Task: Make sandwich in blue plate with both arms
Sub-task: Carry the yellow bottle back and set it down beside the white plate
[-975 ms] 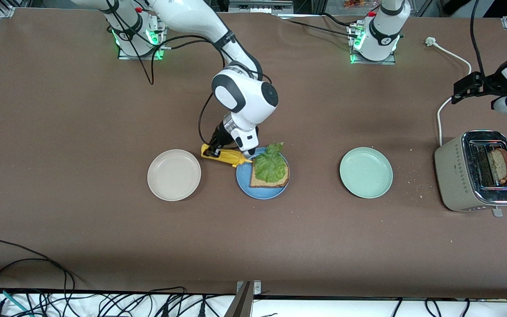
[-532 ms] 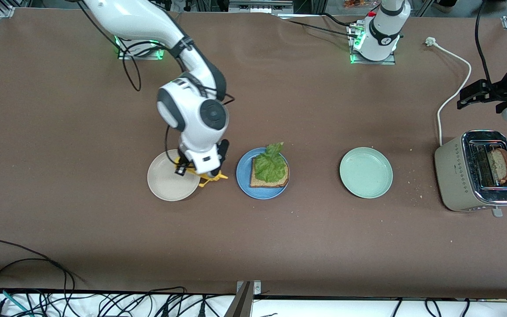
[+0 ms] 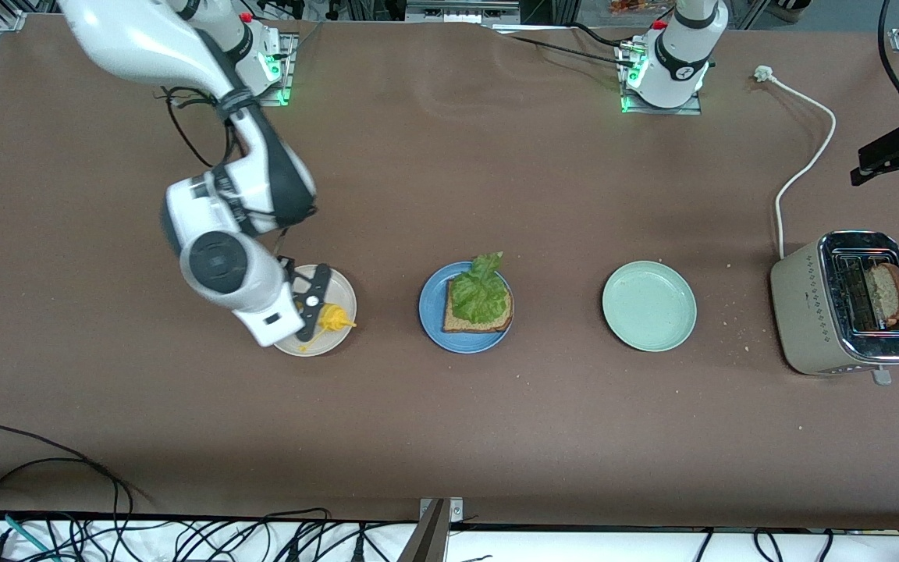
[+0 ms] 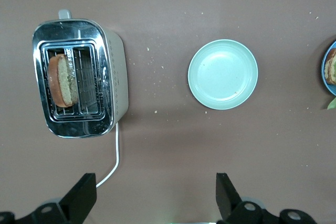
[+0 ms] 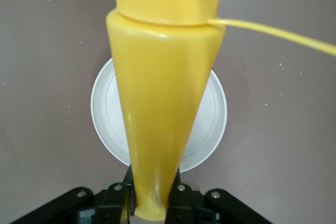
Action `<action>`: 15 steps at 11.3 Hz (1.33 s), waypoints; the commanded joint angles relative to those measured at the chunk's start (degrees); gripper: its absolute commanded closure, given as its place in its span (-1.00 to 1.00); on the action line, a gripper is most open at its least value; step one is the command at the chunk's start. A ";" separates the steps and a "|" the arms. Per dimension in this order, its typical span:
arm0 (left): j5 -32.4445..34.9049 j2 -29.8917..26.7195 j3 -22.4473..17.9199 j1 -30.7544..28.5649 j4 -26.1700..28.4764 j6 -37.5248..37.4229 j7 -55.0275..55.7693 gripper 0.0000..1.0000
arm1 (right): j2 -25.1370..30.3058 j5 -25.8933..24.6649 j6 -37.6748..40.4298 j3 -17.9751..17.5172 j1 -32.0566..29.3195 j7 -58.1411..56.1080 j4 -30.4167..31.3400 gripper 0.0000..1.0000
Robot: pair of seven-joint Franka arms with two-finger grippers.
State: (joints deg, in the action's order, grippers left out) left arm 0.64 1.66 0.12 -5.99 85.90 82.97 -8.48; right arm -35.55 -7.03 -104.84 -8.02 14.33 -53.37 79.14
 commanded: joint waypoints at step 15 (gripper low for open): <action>1.03 1.94 -0.12 -6.58 -3.20 -1.24 -1.36 -1.00 | -16.12 43.66 0.34 -1.12 -28.22 -58.13 -0.22 1.00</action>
State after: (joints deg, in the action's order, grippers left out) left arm 0.64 1.91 -0.18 -12.13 84.36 82.88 -8.52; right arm -48.99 31.82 -105.18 -8.03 -12.12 -106.14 79.38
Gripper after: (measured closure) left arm 0.000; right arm 0.744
